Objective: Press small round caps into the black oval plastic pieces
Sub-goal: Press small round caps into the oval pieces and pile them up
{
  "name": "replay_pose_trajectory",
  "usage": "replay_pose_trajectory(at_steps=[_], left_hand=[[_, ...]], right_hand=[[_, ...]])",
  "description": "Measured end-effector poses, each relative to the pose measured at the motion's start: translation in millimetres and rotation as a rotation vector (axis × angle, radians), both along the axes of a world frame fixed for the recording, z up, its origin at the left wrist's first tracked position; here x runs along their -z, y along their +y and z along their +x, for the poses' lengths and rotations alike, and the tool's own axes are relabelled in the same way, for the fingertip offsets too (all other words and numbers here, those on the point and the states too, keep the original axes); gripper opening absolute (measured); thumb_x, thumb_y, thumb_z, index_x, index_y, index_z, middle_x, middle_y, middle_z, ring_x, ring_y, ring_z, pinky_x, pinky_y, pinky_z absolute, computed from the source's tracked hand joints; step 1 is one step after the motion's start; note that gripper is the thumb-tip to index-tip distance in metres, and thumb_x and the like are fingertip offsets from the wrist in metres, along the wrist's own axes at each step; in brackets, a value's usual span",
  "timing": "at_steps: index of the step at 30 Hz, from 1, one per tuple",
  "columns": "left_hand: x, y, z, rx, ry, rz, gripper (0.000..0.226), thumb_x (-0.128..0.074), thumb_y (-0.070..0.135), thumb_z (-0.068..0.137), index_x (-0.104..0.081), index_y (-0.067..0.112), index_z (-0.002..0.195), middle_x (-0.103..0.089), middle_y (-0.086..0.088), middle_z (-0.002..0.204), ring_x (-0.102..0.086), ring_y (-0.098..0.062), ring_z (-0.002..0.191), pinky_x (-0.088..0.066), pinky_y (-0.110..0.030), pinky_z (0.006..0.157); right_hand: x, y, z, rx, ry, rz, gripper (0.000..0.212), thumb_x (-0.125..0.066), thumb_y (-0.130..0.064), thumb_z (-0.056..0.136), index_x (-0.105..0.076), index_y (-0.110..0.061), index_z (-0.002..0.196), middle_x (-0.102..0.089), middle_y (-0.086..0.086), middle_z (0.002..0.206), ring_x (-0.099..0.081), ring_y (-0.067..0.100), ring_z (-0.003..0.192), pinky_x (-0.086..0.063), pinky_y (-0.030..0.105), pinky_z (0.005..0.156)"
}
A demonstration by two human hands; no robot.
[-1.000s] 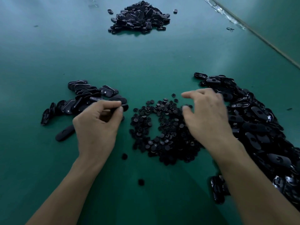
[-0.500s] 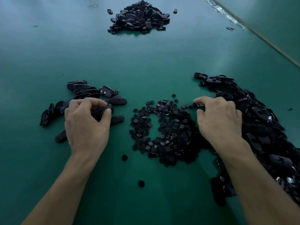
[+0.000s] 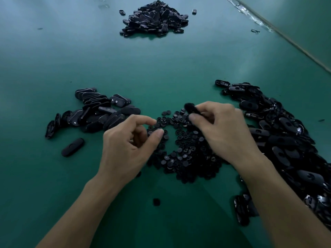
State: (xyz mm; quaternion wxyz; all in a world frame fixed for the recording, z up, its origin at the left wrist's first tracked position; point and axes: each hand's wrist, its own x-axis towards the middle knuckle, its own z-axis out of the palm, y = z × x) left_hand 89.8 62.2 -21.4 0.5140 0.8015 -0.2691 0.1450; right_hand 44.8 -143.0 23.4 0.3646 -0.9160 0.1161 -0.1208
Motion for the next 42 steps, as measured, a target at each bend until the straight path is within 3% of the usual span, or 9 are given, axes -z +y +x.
replay_pose_trajectory(at_steps=[4,8,12,19,24,28,33,36,42], left_hand=[[0.5,2.5,0.7,0.052,0.115,-0.090,0.025,-0.069,0.044,0.086,-0.063,0.039,0.110,-0.071,0.017,0.086,-0.054,-0.019,0.047,-0.046,-0.034,0.045],[0.4,-0.6,-0.4,0.096,0.162,-0.135,0.014,-0.070,0.041,0.085,-0.068,0.037,0.099,-0.073,0.014,0.087,-0.062,-0.030,0.056,-0.052,-0.044,0.050],[-2.9,-5.1,-2.6,0.124,0.309,-0.277,0.009,-0.077,0.029,0.083,-0.070,0.029,0.088,-0.071,0.013,0.070,-0.057,-0.003,0.046,-0.047,-0.018,0.042],[-4.0,-1.4,0.5,0.185,0.447,-0.426,0.012,-0.069,0.019,0.085,-0.069,0.013,0.096,-0.075,-0.004,0.079,-0.074,-0.015,0.072,-0.058,-0.024,0.054],[-3.0,0.6,2.8,0.208,0.505,-0.482,0.019,-0.069,0.017,0.085,-0.070,0.019,0.104,-0.077,-0.004,0.081,-0.076,-0.019,0.074,-0.058,-0.023,0.061],[-1.1,0.1,4.7,0.186,0.511,-0.537,0.013,-0.070,0.016,0.085,-0.074,0.020,0.097,-0.077,-0.006,0.083,-0.076,-0.022,0.076,-0.058,-0.023,0.064],[2.3,-0.1,7.6,0.155,0.518,-0.553,0.017,-0.068,0.010,0.089,-0.075,0.024,0.098,-0.075,-0.007,0.081,-0.075,-0.022,0.075,-0.059,-0.024,0.066],[2.0,0.1,8.6,0.154,0.519,-0.558,0.019,-0.067,0.011,0.089,-0.076,0.025,0.099,-0.074,-0.006,0.080,-0.075,-0.023,0.076,-0.059,-0.025,0.067],[1.1,-0.9,7.5,0.141,0.530,-0.566,0.013,-0.069,0.014,0.084,-0.075,0.016,0.096,-0.076,-0.011,0.082,-0.075,-0.024,0.074,-0.059,-0.024,0.067]], right_hand=[[-5.9,21.3,-0.8,-0.269,0.070,0.057,0.014,-0.061,-0.033,0.098,-0.069,-0.034,0.087,-0.062,-0.014,0.070,-0.056,0.002,0.068,-0.041,0.012,0.062],[-6.1,30.0,-1.5,-0.343,0.080,0.084,0.008,-0.066,-0.030,0.096,-0.074,-0.030,0.097,-0.067,-0.016,0.078,-0.061,-0.002,0.078,-0.043,0.010,0.067],[-2.9,26.9,-1.9,-0.240,-0.013,0.239,0.010,-0.079,-0.028,0.085,-0.071,-0.027,0.090,-0.069,-0.011,0.070,-0.063,-0.001,0.065,-0.044,0.009,0.059],[2.9,31.0,1.1,-0.282,-0.067,0.383,0.015,-0.074,-0.016,0.088,-0.071,-0.031,0.086,-0.073,-0.013,0.076,-0.069,0.004,0.068,-0.054,0.021,0.068],[6.7,32.5,2.2,-0.245,-0.050,0.390,0.011,-0.070,-0.017,0.092,-0.073,-0.027,0.092,-0.074,-0.005,0.079,-0.070,0.009,0.070,-0.060,0.031,0.073],[8.5,32.8,4.8,-0.153,0.001,0.206,0.016,-0.067,-0.034,0.094,-0.072,-0.028,0.108,-0.068,-0.014,0.083,-0.064,-0.003,0.078,-0.048,0.010,0.071],[9.9,28.1,4.8,-0.169,0.249,-0.278,0.045,-0.060,-0.047,0.095,-0.057,-0.028,0.135,-0.052,-0.004,0.118,-0.045,0.016,0.120,-0.038,0.032,0.101],[10.3,28.3,1.1,-0.167,0.273,-0.334,0.040,-0.062,-0.042,0.096,-0.057,-0.030,0.133,-0.051,-0.004,0.117,-0.045,0.017,0.117,-0.040,0.033,0.097],[12.6,32.3,3.2,-0.108,0.212,-0.289,0.016,-0.060,-0.025,0.099,-0.072,-0.025,0.109,-0.060,-0.004,0.107,-0.058,0.017,0.101,-0.045,0.026,0.082]])
